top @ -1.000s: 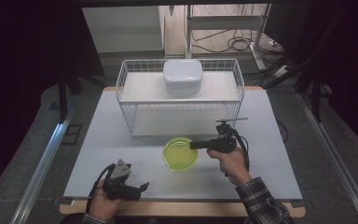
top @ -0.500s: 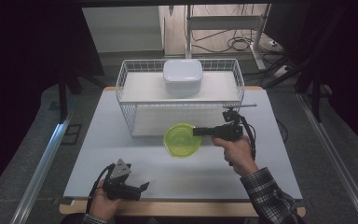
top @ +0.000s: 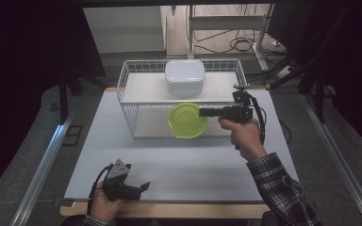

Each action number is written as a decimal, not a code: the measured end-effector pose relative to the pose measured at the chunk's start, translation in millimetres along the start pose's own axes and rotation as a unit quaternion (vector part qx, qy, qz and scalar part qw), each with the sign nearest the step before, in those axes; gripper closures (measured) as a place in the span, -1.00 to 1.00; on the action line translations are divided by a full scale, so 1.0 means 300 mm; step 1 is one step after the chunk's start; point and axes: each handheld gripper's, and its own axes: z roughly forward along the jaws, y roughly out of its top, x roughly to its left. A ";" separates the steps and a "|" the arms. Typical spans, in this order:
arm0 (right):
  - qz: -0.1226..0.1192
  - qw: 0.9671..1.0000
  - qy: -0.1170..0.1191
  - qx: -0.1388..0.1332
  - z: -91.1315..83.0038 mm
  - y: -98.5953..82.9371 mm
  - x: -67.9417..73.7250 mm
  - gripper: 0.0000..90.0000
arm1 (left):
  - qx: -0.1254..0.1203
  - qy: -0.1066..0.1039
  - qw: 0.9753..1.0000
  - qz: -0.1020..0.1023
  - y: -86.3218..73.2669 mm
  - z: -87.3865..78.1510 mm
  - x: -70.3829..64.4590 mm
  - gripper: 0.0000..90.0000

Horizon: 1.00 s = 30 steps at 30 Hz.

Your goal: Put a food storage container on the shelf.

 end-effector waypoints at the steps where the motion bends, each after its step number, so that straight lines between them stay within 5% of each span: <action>1: 0.000 1.000 -0.001 -0.002 -0.004 0.012 0.006 0.81 | 0.000 0.000 1.000 0.000 0.000 0.000 0.000 -0.99; 30: 0.000 0.996 -0.042 -0.077 -0.023 0.285 0.106 0.81 | -0.003 -0.009 1.000 -0.005 0.001 -0.001 0.003 -0.99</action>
